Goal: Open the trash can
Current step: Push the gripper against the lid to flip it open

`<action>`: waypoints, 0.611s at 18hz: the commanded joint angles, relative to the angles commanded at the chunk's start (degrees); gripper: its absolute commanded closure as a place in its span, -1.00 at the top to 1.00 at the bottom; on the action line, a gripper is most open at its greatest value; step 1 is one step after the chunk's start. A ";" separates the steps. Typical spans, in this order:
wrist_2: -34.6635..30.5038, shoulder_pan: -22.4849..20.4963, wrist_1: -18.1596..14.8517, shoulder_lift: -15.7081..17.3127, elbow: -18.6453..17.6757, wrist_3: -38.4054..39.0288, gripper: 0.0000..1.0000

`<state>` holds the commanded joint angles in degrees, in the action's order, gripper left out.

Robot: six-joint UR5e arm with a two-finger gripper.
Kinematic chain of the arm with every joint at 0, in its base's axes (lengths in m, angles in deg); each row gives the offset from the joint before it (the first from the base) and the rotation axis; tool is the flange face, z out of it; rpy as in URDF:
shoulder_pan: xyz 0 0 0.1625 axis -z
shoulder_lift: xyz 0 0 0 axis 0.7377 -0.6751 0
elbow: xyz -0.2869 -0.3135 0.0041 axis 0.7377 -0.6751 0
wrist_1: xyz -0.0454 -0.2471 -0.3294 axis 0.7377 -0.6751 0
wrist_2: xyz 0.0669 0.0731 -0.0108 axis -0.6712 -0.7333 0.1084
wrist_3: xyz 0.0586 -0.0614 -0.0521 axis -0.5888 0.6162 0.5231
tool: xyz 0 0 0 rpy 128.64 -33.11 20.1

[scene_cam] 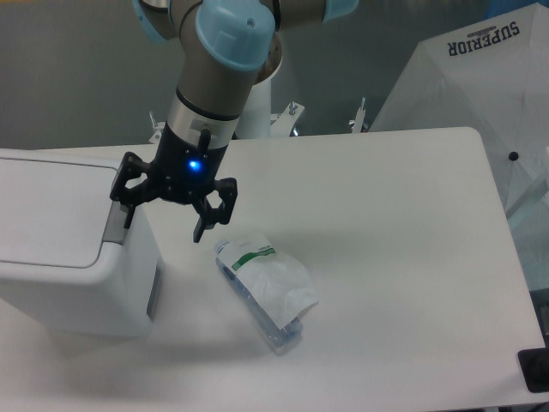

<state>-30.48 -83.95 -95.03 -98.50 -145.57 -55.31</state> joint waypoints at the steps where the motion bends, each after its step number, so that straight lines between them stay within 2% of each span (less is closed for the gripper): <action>1: 0.00 0.00 0.09 -0.17 0.00 0.00 1.00; 11: 0.00 0.09 1.05 -0.61 -0.18 -0.09 1.00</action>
<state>-30.48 -83.86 -93.98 -99.11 -145.75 -55.40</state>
